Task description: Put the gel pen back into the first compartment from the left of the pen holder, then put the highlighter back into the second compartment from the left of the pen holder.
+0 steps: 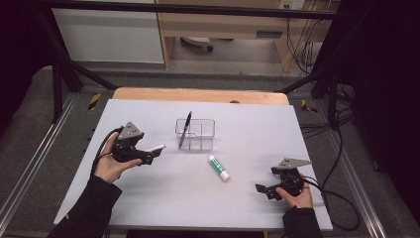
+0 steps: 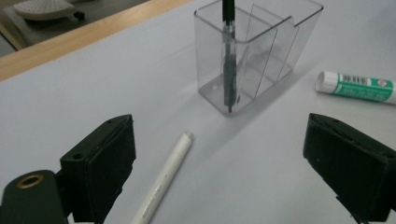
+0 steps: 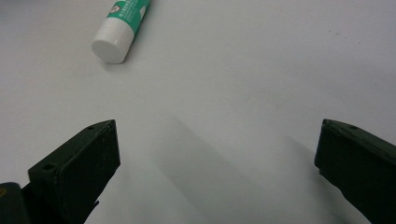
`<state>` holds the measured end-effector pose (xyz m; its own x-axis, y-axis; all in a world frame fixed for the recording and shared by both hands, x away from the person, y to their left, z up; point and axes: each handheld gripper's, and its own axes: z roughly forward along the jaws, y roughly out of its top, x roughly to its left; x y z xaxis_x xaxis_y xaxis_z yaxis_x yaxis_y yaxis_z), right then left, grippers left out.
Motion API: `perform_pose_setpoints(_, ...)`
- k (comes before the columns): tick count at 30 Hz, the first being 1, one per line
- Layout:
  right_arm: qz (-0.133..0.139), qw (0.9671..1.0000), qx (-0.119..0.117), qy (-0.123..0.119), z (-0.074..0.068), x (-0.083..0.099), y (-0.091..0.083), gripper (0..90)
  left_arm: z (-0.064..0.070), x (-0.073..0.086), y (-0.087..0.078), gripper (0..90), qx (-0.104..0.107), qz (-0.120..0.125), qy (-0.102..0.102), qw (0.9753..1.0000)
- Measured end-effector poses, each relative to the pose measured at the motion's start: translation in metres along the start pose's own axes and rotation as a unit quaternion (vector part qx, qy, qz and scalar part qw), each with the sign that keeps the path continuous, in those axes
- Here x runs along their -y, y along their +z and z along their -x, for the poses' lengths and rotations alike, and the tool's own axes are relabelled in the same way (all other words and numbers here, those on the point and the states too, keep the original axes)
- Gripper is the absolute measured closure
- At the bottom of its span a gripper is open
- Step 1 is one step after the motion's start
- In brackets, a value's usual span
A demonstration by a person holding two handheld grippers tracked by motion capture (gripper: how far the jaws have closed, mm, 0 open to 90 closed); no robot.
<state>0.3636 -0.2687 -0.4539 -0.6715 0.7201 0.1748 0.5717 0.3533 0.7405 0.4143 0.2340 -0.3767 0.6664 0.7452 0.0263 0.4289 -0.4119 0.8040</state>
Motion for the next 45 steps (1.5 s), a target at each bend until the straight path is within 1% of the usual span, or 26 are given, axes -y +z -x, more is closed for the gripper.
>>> perform_pose_setpoints(5,0.005,1.0000,-0.002,0.001,0.000,0.000,0.000,0.5,-0.005,0.012,0.002,8.7,-0.001,-0.014,-0.004,0.9999)
perform_pose_setpoints(7,0.001,1.0000,0.000,0.000,0.000,0.000,0.000,0.5,-0.007,0.017,0.003,8.7,0.001,-0.017,-0.004,0.9998)
perform_pose_setpoints(13,0.001,1.0000,0.000,0.001,0.000,0.000,0.000,0.5,-0.014,0.026,0.004,8.7,0.009,-0.036,0.005,0.9993)
perform_pose_setpoints(15,0.001,1.0000,0.000,0.001,0.000,0.000,0.001,0.5,-0.018,0.029,0.004,8.8,0.006,-0.042,0.006,0.9991)
perform_pose_setpoints(17,0.002,1.0000,-0.001,0.000,0.000,0.000,0.000,0.5,-0.022,0.031,0.003,8.8,0.008,-0.046,0.005,0.9989)
perform_pose_setpoints(23,0.001,1.0000,0.000,0.000,0.000,0.000,0.001,0.5,-0.034,0.036,0.005,8.9,0.011,-0.054,0.007,0.9984)
perform_pose_setpoints(28,0.002,1.0000,0.000,-0.002,0.000,0.000,0.001,0.5,-0.042,0.037,0.008,10.0,0.013,-0.071,0.019,0.9972)
perform_pose_setpoints(31,-0.003,1.0000,0.000,0.001,0.000,0.000,0.001,0.5,-0.047,0.037,0.010,11.0,0.014,-0.081,0.017,0.9965)
perform_pose_setpoints(33,-0.002,1.0000,0.000,0.001,0.000,0.000,0.001,0.5,-0.051,0.038,0.011,12.4,0.010,-0.091,0.016,0.9957)
perform_pose_setpoints(37,-0.003,1.0000,0.001,-0.004,0.000,0.001,0.001,0.5,-0.060,0.041,0.014,16.1,0.013,-0.094,0.014,0.9954)
perform_pose_setpoints(40,-0.002,1.0000,-0.001,-0.002,0.000,0.000,0.001,0.5,-0.065,0.044,0.017,19.1,0.014,-0.101,0.015,0.9947)
perform_pose_setpoints(42,-0.002,1.0000,0.000,-0.006,0.000,0.001,0.002,0.5,-0.067,0.045,0.020,23.8,0.018,-0.104,0.022,0.9942)
perform_pose_setpoints(45,-0.003,1.0000,0.001,-0.005,0.000,0.001,0.001,0.5,-0.068,0.046,0.022,30.5,0.028,-0.103,0.025,0.9940)
